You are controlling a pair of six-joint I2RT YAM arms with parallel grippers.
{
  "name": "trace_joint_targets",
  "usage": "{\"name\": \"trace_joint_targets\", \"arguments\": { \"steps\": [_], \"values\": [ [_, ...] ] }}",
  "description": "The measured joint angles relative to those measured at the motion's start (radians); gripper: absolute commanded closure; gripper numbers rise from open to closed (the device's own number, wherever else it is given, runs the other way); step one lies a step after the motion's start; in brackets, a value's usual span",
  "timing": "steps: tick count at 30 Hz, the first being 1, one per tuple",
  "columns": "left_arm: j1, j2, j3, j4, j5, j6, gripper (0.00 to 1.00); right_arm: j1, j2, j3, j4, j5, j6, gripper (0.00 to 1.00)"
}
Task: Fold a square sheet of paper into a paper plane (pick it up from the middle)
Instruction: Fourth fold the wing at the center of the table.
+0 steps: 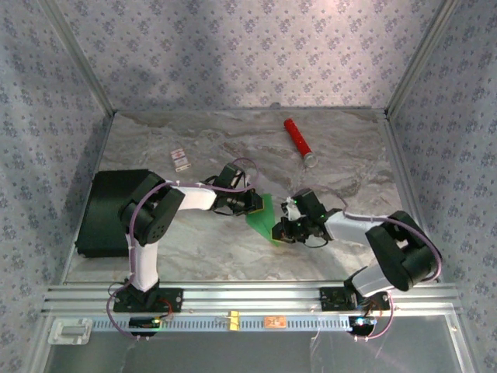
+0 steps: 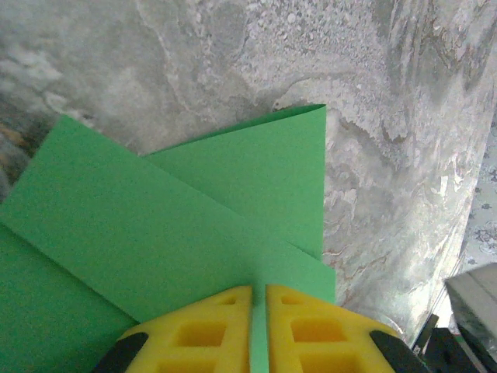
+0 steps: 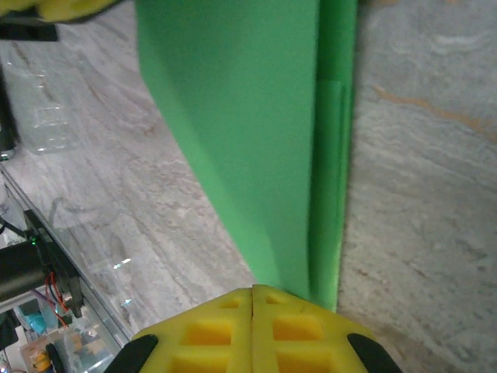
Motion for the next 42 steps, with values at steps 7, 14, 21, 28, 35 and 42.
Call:
{"name": "trace_joint_targets", "arguments": {
  "steps": [7, 14, 21, 28, 35, 42],
  "values": [
    [0.000, 0.000, 0.000, 0.000, 0.000, 0.000, 0.87, -0.005, 0.018, -0.069, 0.130, -0.039, 0.021, 0.94],
    [0.000, 0.000, 0.000, 0.000, 0.000, 0.000, 0.87, -0.003, 0.009, -0.084, 0.162, -0.043, 0.045, 0.94],
    [0.000, 0.000, -0.005, 0.007, 0.001, 0.000, 0.87, 0.002, -0.004, -0.037, 0.093, -0.007, 0.057, 0.94],
    [0.004, 0.000, -0.011, 0.020, 0.010, 0.000, 0.87, 0.002, -0.002, -0.017, 0.090, 0.013, 0.060, 0.94],
    [0.005, 0.000, -0.011, 0.020, 0.012, 0.000, 0.87, -0.002, 0.011, -0.062, 0.132, 0.008, 0.056, 0.94],
    [0.005, 0.000, -0.011, 0.020, 0.011, 0.000, 0.87, -0.001, -0.043, -0.074, 0.096, 0.018, 0.060, 0.94]
  ]
}}
